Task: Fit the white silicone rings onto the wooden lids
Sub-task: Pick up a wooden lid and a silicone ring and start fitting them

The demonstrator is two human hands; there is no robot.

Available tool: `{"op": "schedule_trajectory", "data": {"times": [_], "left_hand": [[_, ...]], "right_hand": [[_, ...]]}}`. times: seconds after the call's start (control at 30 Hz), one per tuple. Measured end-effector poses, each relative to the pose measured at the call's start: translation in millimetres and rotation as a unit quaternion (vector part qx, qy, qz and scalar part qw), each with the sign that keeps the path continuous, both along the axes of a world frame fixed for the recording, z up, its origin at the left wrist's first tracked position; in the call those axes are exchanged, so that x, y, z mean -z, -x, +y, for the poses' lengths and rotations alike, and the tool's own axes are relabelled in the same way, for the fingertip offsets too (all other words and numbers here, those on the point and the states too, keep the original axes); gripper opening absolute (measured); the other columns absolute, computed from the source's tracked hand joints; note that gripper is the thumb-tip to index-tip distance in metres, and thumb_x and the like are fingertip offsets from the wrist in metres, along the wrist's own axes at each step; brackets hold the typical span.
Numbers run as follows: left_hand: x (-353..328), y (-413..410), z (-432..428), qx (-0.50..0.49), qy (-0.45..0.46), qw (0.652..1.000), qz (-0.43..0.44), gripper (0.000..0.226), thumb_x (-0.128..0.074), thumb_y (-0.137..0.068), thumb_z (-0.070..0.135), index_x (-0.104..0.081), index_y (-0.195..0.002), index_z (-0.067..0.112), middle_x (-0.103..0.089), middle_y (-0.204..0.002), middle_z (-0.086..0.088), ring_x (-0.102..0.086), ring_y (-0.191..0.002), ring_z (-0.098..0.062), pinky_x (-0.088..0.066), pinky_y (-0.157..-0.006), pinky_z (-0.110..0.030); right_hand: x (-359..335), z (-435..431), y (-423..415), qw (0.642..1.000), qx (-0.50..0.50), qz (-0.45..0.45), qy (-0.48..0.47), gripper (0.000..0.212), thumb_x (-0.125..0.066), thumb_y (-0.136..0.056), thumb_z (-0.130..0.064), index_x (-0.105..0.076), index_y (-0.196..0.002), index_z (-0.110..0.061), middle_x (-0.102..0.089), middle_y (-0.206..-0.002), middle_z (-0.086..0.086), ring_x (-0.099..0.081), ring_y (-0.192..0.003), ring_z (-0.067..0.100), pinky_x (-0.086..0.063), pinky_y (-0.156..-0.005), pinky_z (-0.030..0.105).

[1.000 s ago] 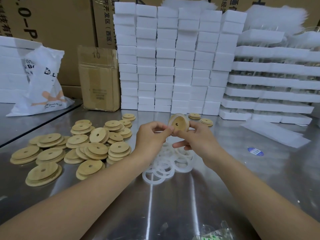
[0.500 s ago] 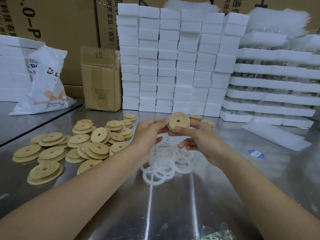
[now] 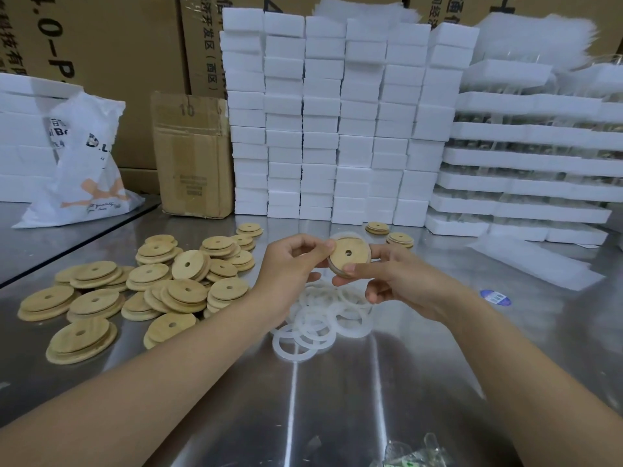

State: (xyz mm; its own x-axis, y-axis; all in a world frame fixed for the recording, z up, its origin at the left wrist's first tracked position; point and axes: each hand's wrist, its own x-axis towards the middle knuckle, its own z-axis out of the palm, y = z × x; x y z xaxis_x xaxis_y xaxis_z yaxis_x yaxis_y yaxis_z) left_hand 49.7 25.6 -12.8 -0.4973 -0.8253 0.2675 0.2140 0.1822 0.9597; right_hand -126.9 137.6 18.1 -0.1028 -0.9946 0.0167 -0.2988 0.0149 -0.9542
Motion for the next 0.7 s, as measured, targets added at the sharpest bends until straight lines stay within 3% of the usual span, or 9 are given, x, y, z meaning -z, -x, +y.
{"op": "schedule_trajectory", "data": {"times": [0.13, 0.33, 0.4, 0.53, 0.7], "left_hand": [[-5.3, -2.6, -3.3, 0.002, 0.040, 0.999, 0.019, 0.012, -0.084, -0.093, 0.028, -0.078, -0.099, 0.020, -0.083, -0.099, -0.003, -0.079, -0.089, -0.015, -0.062, -0.074, -0.028], [-10.9, -5.3, -7.2, 0.013, 0.053, 0.998, 0.041, 0.013, -0.083, -0.094, 0.023, -0.082, -0.095, 0.011, -0.083, -0.096, -0.010, -0.081, -0.092, -0.022, -0.067, -0.076, -0.035], [-13.4, -6.7, -8.8, 0.016, 0.047, 0.998, 0.025, 0.014, -0.082, -0.095, 0.029, -0.083, -0.097, 0.015, -0.084, -0.097, -0.007, -0.080, -0.092, -0.019, -0.066, -0.080, -0.034], [-17.5, -8.5, -8.8, 0.015, 0.010, 1.000, 0.011, 0.013, -0.080, -0.095, 0.037, -0.083, -0.096, 0.025, -0.084, -0.098, 0.001, -0.078, -0.087, -0.009, -0.057, -0.074, -0.022], [-15.3, -7.3, -6.4, 0.020, -0.008, 1.000, 0.007, 0.014, -0.079, -0.096, 0.036, -0.082, -0.084, 0.029, -0.081, -0.092, 0.003, -0.074, -0.080, -0.005, -0.051, -0.079, -0.028]], "right_hand": [[-2.5, -0.1, -2.3, 1.000, -0.007, -0.001, 0.011, 0.029, -0.078, -0.095, -0.032, -0.075, -0.121, -0.021, -0.081, -0.114, 0.008, -0.060, -0.057, 0.012, -0.051, -0.079, 0.035], [-2.7, 1.4, -10.3, 0.999, -0.019, 0.038, 0.025, 0.022, -0.077, -0.096, -0.034, -0.076, -0.117, -0.029, -0.082, -0.111, 0.004, -0.068, -0.062, 0.013, -0.053, -0.075, 0.030], [-4.4, 1.3, -10.1, 0.998, -0.022, 0.044, 0.031, 0.024, -0.076, -0.097, -0.033, -0.075, -0.120, -0.028, -0.081, -0.112, 0.004, -0.069, -0.063, 0.014, -0.053, -0.074, 0.030], [-7.8, 1.4, -9.9, 0.997, -0.031, 0.062, 0.039, 0.025, -0.074, -0.099, -0.034, -0.073, -0.123, -0.027, -0.081, -0.113, 0.002, -0.070, -0.064, 0.014, -0.054, -0.073, 0.027], [-7.0, 2.0, -9.7, 0.995, -0.040, 0.082, 0.030, 0.022, -0.073, -0.099, -0.032, -0.073, -0.121, -0.031, -0.082, -0.111, 0.001, -0.071, -0.063, 0.015, -0.055, -0.070, 0.023]]}}
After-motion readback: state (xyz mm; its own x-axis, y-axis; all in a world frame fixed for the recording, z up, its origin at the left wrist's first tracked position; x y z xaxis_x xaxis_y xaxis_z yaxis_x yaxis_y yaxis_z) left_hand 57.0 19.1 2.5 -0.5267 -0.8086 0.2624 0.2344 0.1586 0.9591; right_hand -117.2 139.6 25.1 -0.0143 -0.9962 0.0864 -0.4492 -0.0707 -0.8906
